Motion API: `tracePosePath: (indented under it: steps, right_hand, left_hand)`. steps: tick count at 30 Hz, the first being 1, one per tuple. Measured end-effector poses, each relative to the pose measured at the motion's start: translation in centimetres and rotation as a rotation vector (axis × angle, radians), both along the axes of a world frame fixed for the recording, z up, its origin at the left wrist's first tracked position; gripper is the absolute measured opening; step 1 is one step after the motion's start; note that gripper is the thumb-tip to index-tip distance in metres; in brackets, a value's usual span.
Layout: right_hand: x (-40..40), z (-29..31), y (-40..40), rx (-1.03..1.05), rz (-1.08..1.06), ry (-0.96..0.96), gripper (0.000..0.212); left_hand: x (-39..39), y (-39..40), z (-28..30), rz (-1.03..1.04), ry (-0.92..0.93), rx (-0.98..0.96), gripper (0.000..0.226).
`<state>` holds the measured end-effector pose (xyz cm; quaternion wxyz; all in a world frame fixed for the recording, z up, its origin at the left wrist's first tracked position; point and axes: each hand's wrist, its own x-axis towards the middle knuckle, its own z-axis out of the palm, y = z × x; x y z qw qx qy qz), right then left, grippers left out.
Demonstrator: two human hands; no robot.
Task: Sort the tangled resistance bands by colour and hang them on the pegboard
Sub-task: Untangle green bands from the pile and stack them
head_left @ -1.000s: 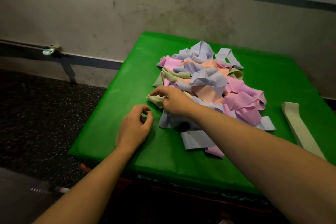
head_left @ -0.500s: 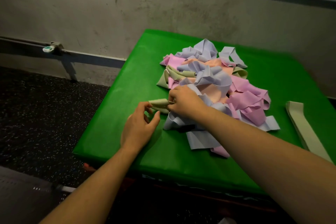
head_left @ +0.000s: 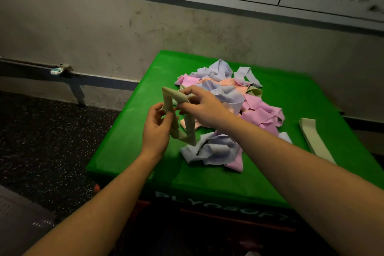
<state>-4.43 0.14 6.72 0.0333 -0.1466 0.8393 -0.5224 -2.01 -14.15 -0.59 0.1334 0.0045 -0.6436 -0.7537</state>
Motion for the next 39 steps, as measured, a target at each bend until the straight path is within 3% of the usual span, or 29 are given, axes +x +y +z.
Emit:
tracePosePath:
  steps: [4,8,19,22,25,28,30,34,39]
  right_hand:
    - [2.3,1.8,1.6,-0.080,-0.098,-0.022,0.018]
    - [4.9,2.6,4.3,-0.189,-0.207,-0.147,0.008]
    - [15.2,-0.5,10.3,-1.103,-0.261,-0.550,0.033]
    - [17.4,-0.9,11.9,-1.268,-0.266,-0.604,0.027]
    - [19.7,-1.2,13.7,-1.198,-0.261,-0.602,0.014]
    - [21.4,-2.7,15.0,-0.969,-0.331,-0.565,0.035]
    - [22.2,-3.6,15.5,-0.831,-0.444,-0.479,0.032]
    - [23.3,-4.4,17.3,-0.944,-0.440,-0.485,0.011]
    - [24.4,-4.1,18.7,-0.870,-0.501,-0.568,0.029]
  left_hand:
    - [0.7,0.8,2.7,0.037,-0.015,0.047,0.008]
    - [1.9,1.2,3.8,-0.092,-0.093,-0.015,0.014]
    - [8.8,7.4,4.9,-0.411,-0.210,0.025,0.024]
    - [9.9,9.4,5.5,-0.500,-0.280,0.134,0.028]
    - [11.0,10.8,6.0,-0.626,-0.371,0.226,0.026]
    - [11.8,12.0,6.2,-0.669,-0.441,0.247,0.022]
    - [12.3,12.6,5.9,-0.690,-0.468,0.194,0.016]
    - [13.5,13.4,4.1,-0.751,-0.413,0.006,0.032]
    - [14.8,14.0,3.2,-0.725,-0.345,-0.075,0.027]
